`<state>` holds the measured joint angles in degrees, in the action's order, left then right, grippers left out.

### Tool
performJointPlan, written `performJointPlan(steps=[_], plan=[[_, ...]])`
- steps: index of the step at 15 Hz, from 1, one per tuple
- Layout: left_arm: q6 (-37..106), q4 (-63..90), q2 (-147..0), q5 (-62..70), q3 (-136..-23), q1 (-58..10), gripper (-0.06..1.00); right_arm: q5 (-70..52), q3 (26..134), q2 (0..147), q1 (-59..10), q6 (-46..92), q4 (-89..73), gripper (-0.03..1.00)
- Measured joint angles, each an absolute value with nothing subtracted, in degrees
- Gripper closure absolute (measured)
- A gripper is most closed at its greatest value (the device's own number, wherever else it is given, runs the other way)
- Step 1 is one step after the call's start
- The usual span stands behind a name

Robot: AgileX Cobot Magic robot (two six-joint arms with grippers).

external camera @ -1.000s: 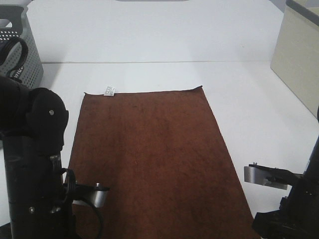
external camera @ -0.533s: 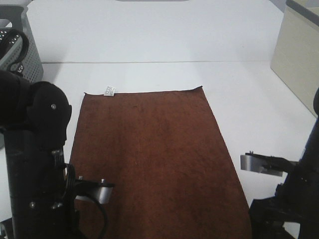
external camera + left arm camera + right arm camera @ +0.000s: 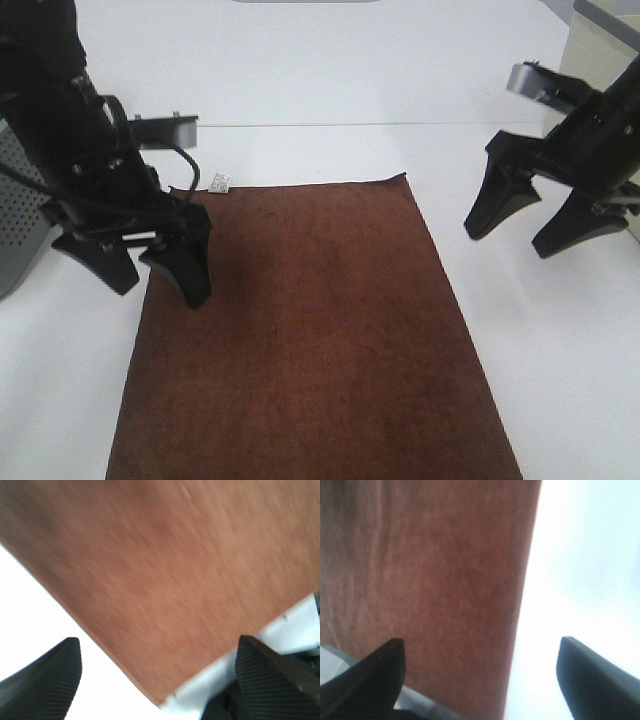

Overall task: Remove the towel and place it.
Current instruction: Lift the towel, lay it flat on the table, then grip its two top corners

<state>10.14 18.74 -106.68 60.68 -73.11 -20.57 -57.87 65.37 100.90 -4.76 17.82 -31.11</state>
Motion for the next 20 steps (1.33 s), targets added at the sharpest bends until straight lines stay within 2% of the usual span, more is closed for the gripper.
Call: performJointPlan(steps=[1,2,3,5,10,13,16,20], plan=[[10.5,18.7,-108.9,59.5,-75.7,-18.4,0.18,-59.2,71.1,104.9,-2.3,18.3,-30.7,0.17],[10.5,18.7,-108.9,59.5,-75.7,-18.4,0.18,-59.2,71.1,104.9,-2.3,18.3,-30.7,0.17],[9.9,18.2,-113.8,56.0,-80.8,-15.0,0.18,-59.8,76.9,109.0,-2.2,18.3,-27.3,0.13],[8.5,18.0,-118.6,53.3,-86.1,-12.9,0.18,-59.8,87.2,115.9,-2.2,17.4,-24.6,0.06],[6.3,14.0,-128.0,52.0,-95.8,-12.3,0.18,-59.7,100.7,126.3,-2.2,18.4,-24.2,0.05],[4.2,11.3,-131.6,52.1,-100.8,-10.4,0.18,-56.8,104.5,130.6,-2.2,17.3,-20.4,0.05],[3.8,10.5,-135.4,52.0,-105.9,-9.6,0.18,-49.7,104.9,131.4,-2.3,16.6,-19.8,0.05],[3.2,9.6,-139.5,52.0,-110.8,-9.6,0.18,-47.4,104.9,134.0,-3.8,16.3,-20.2,0.05]])
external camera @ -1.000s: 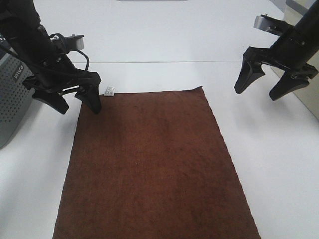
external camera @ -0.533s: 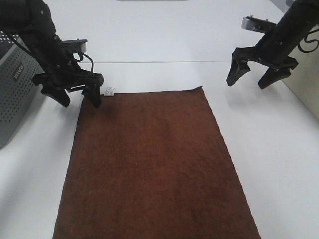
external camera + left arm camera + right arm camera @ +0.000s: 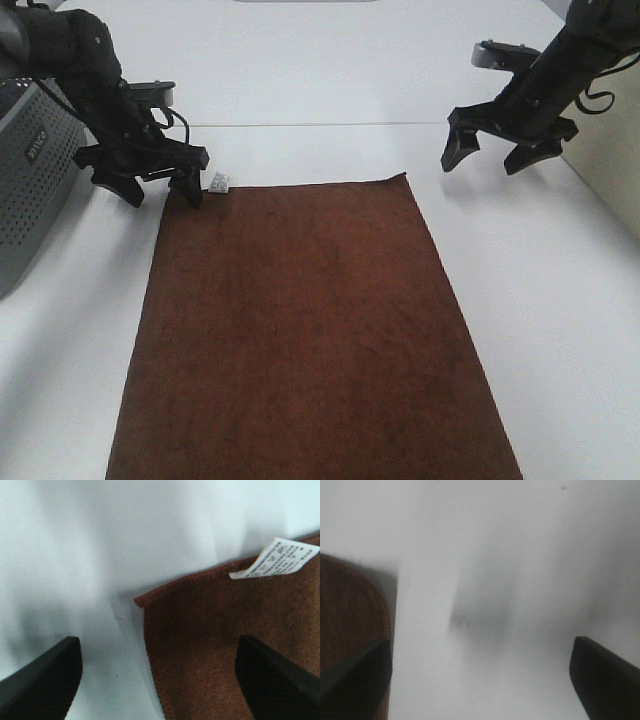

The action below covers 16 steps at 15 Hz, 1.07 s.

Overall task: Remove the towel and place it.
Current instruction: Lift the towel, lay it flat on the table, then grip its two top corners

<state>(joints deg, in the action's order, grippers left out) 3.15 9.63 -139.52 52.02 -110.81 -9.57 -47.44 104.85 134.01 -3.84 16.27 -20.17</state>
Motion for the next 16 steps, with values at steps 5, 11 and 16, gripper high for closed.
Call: performJointPlan(steps=[5,11,16], plan=[[2.8,7.7,-140.4,52.0,-111.6,-9.6,0.18,-42.2,105.0,136.6,-7.4,16.3,-20.3,0.05],[1.9,7.7,-140.8,51.6,-111.8,-9.6,0.18,-41.4,105.5,138.7,-9.1,15.6,-20.3,0.05],[1.9,13.1,-140.8,51.1,-111.9,-9.8,0.18,-40.0,105.5,138.8,-11.9,15.6,-20.5,0.05]])
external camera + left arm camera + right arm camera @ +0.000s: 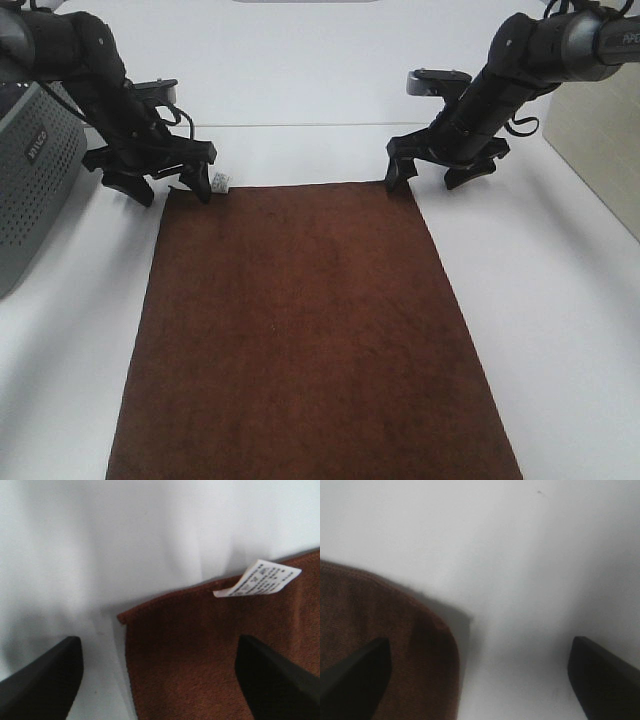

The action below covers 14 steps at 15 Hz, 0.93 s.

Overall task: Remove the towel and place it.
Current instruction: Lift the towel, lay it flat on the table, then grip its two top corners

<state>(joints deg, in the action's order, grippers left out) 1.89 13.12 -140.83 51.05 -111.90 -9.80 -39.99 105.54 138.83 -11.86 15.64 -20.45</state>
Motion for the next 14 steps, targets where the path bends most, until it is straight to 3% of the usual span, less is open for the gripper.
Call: performJointPlan(steps=[14], plan=[[0.6,13.6,-141.1,49.1,-112.0,-13.3,0.20,-38.3,105.5,139.1,-15.2,15.6,-23.0,0.10]])
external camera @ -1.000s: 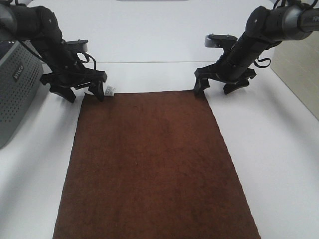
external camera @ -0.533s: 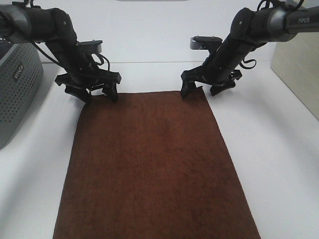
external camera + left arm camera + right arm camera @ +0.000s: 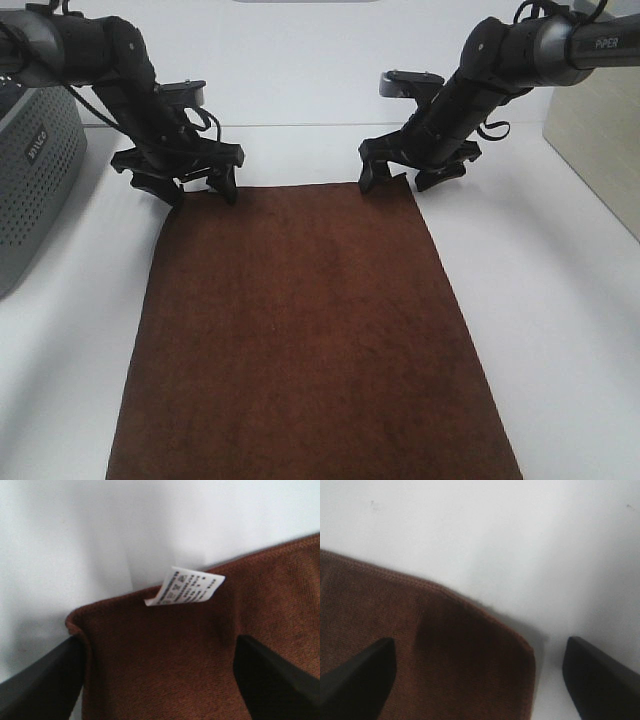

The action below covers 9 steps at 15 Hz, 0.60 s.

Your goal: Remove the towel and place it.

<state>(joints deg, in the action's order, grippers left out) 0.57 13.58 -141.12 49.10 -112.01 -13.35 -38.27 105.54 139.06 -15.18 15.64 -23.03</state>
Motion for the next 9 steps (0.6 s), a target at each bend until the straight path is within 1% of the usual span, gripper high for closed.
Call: performJointPlan(steps=[2,3,5,7,8,9], plan=[[0.6,13.6,-141.2,49.1,-112.0,-13.3,0.20,-37.8,105.5,139.2,-15.2,15.6,-23.2,0.12],[0.6,13.5,-141.2,49.1,-112.0,-13.3,0.21,-37.5,105.5,139.3,-15.2,15.6,-23.2,0.16],[0.6,13.3,-141.2,49.1,-112.0,-13.3,0.29,-37.1,105.5,139.4,-15.2,15.6,-23.2,0.26],[0.6,13.2,-141.3,49.1,-112.0,-13.3,0.36,-37.1,105.5,139.5,-15.2,15.6,-22.8,0.40],[0.4,12.7,-141.3,49.1,-112.0,-13.3,0.43,-37.1,105.5,139.7,-15.2,15.6,-22.2,0.54],[0.4,12.4,-141.4,49.1,-112.0,-13.3,0.47,-37.1,105.5,139.7,-15.2,15.6,-21.4,0.61]])
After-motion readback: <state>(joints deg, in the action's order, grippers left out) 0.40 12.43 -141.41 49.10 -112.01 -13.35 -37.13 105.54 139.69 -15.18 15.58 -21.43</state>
